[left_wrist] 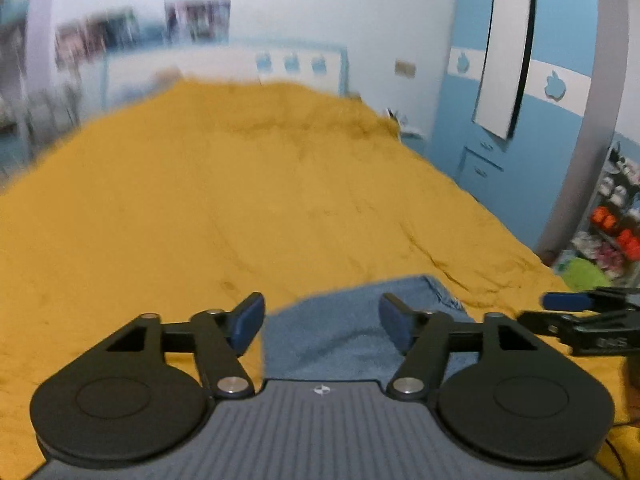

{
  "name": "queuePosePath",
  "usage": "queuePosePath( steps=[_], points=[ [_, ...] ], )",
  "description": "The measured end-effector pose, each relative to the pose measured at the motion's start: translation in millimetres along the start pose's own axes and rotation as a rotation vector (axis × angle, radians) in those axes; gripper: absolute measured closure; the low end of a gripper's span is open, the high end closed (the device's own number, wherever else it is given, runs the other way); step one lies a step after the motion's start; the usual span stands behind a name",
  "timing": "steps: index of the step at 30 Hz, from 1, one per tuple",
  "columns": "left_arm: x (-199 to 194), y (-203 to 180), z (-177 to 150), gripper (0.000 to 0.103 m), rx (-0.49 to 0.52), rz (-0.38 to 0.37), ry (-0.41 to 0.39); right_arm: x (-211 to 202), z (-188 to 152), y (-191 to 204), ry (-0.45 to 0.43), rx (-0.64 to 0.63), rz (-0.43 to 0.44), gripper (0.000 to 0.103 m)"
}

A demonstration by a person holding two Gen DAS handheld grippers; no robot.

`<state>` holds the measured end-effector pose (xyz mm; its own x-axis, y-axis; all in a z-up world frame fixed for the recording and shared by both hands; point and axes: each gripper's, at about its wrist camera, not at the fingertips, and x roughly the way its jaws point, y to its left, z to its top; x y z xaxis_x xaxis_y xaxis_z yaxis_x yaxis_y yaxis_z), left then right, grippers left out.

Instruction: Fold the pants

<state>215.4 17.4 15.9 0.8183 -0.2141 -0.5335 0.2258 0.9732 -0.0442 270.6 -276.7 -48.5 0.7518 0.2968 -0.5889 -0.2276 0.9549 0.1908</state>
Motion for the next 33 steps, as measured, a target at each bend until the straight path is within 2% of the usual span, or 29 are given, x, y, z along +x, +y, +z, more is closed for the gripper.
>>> queuePosePath(
  steps=[2, 4, 5, 10, 14, 18, 20, 23, 29, 33],
  points=[
    [-34.1, -14.7, -3.0, 0.011, 0.044, 0.047, -0.062, -33.5, -5.2, 12.8, -0.042, -0.013, 0.011, 0.029],
    [-58.9, -27.9, -8.2, 0.008, 0.064, 0.066, -0.102, -66.8, -12.3, 27.6, -0.086, -0.031, 0.012, 0.022],
    [-68.9, -34.9, -12.8, 0.008, 0.068, 0.068, -0.117, -81.3, -16.5, 33.9, -0.109, -0.040, 0.010, 0.022],
    [-94.3, -66.9, -46.5, 0.008, 0.017, 0.130, -0.129, -135.9, -47.4, 67.1, -0.171, -0.074, -0.027, 0.021],
    [-96.8, -71.9, -76.0, 0.008, -0.043, 0.171, -0.088, -161.9, -82.4, 92.2, -0.192, -0.069, -0.092, 0.021],
    [-101.2, -73.5, -100.1, 0.008, -0.065, 0.215, -0.062, -169.6, -117.2, 109.3, -0.156, -0.088, -0.164, 0.021],
    [-101.7, -76.0, -108.9, 0.008, -0.057, 0.229, -0.034, -169.6, -132.5, 113.7, -0.129, -0.103, -0.151, 0.021],
    [-99.2, -76.0, -120.2, 0.008, -0.057, 0.204, 0.019, -165.7, -146.9, 112.6, -0.084, -0.077, -0.146, 0.021],
    [-98.9, -85.9, -136.6, 0.008, -0.028, 0.191, 0.061, -157.3, -160.8, 112.6, -0.049, -0.050, -0.153, 0.021],
    [-100.6, -92.8, -141.2, 0.008, -0.016, 0.188, 0.059, -155.7, -165.1, 112.9, -0.031, -0.044, -0.151, 0.021]
  ],
)
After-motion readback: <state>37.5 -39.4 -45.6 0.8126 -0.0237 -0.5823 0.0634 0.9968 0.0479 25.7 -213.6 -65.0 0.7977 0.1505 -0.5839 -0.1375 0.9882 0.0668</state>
